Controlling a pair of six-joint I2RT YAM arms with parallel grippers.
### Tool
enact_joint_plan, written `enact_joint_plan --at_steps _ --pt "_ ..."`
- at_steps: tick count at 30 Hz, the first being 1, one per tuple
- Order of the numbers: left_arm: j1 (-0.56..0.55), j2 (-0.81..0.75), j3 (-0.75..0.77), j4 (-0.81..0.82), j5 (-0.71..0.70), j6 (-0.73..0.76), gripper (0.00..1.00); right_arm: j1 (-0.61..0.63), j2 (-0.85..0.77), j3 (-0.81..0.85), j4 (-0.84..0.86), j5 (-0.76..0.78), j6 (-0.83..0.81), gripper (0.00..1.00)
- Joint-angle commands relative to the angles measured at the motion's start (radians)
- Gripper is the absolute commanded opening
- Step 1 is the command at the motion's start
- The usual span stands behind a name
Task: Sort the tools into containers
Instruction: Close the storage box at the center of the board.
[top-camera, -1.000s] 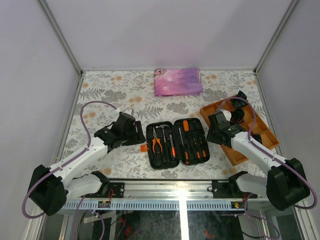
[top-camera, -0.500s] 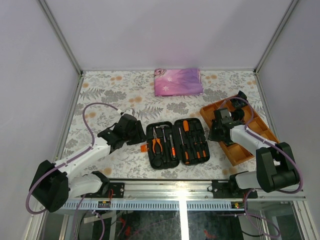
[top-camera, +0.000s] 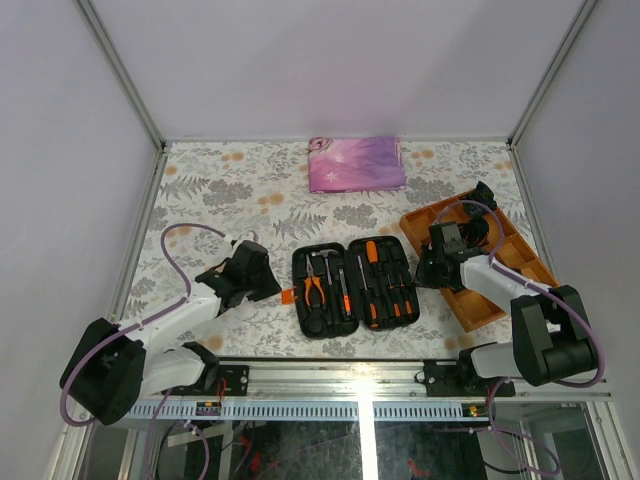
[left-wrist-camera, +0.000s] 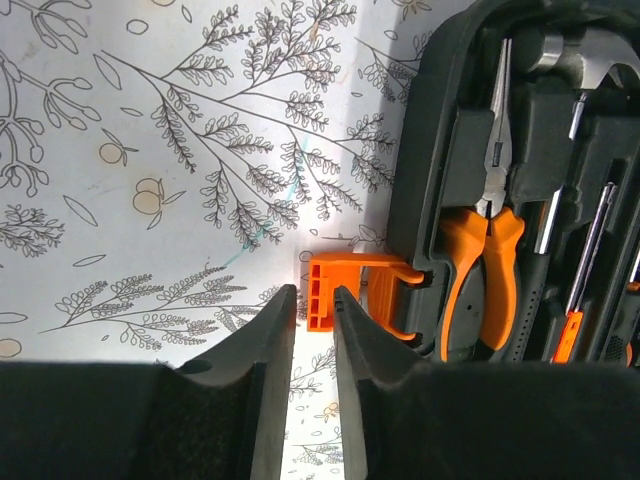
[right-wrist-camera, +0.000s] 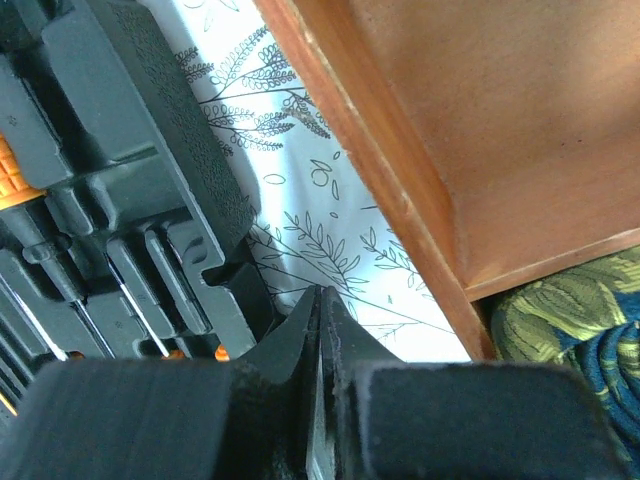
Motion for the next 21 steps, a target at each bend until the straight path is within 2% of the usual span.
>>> enact_joint_plan --at_steps 1,9,21 --pt "0.006 0.012 -0.014 0.074 -0.015 0.008 0.2 -0.006 0.013 0.019 0.006 -0.062 -0.048 0.02" --pt "0.006 0.089 -0.013 0.085 0.009 0.027 0.16 -0.007 0.004 0.032 0.011 -0.118 -0.048 0.02" --pt "0.005 0.147 -0.043 0.157 0.074 0.031 0.16 -0.005 0.017 0.024 0.039 -0.181 -0.048 0.02"
